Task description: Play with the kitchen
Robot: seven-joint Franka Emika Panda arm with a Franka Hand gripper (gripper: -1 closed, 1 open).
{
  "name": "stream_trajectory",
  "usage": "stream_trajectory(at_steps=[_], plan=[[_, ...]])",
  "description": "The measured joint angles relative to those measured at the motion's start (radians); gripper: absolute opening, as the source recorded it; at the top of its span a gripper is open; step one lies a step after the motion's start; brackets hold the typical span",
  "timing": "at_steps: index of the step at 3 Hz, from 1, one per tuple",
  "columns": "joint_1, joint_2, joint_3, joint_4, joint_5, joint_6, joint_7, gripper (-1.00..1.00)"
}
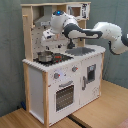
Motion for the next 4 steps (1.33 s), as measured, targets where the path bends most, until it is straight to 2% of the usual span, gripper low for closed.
stream_trajectory(at_steps=[1, 2, 3, 4], plan=[[0.014, 0.077, 0.004, 0.044, -0.012, 0.022, -0.046, 1.0], [0.016, 0.13, 0.052, 0.068, -0.007, 0.076, -0.074, 1.0], [0.016, 0.132, 0.056, 0.069, -0.007, 0.078, -0.074, -1.0], [0.034, 0.17, 0.1, 0.092, 0.004, 0.091, 0.007, -1.0]])
